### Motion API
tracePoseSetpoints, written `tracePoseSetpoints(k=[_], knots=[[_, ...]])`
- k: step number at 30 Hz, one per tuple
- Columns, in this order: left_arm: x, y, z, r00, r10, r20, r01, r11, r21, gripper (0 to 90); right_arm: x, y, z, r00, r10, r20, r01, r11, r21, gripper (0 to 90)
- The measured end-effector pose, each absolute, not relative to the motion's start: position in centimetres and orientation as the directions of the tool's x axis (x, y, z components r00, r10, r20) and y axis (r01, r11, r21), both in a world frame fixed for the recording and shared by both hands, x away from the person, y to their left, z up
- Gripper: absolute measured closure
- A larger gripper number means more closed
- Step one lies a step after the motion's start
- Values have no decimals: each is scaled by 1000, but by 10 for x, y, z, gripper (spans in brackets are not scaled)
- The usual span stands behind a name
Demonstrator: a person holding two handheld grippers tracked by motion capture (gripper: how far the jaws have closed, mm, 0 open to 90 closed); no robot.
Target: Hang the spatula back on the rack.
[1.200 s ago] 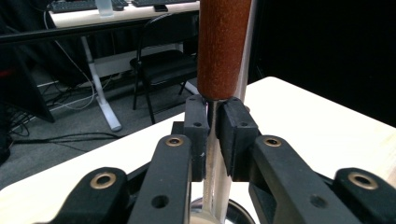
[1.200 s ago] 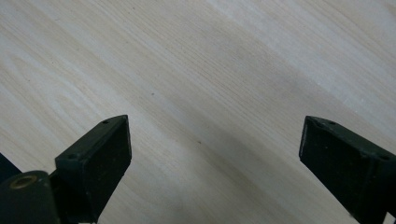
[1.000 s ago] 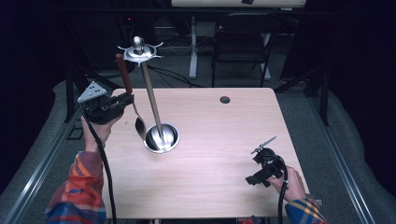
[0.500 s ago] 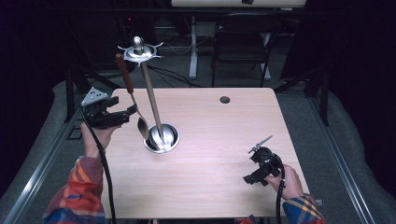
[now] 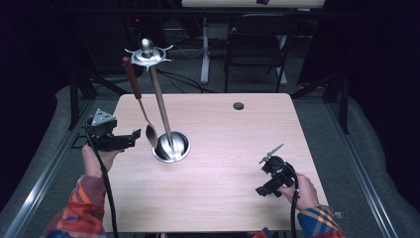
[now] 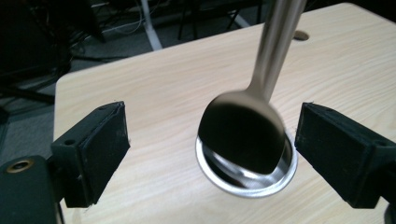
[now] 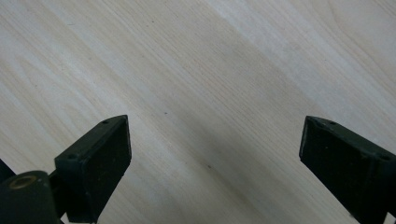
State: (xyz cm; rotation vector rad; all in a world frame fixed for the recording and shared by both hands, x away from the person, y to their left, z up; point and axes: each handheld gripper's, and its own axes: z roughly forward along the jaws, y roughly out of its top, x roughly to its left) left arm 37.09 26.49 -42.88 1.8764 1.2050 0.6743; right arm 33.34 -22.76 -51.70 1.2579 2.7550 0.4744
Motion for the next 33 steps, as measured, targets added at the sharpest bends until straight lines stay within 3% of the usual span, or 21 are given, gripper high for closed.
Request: tracePoseSetpoints(k=[11,23,33], knots=[[358,276,-458,360,932,43,581,-261,771,63,335,-223,-517,-678,734,49,708,634,311,86],[349,278,-501,369,927,62,701,-322,636,8,337,-216,-518,-701,712,47,687,656,312,83],[348,289,-506,350,936,48,724,-302,620,2,340,-205,-518,-748,664,-18,631,719,292,71]])
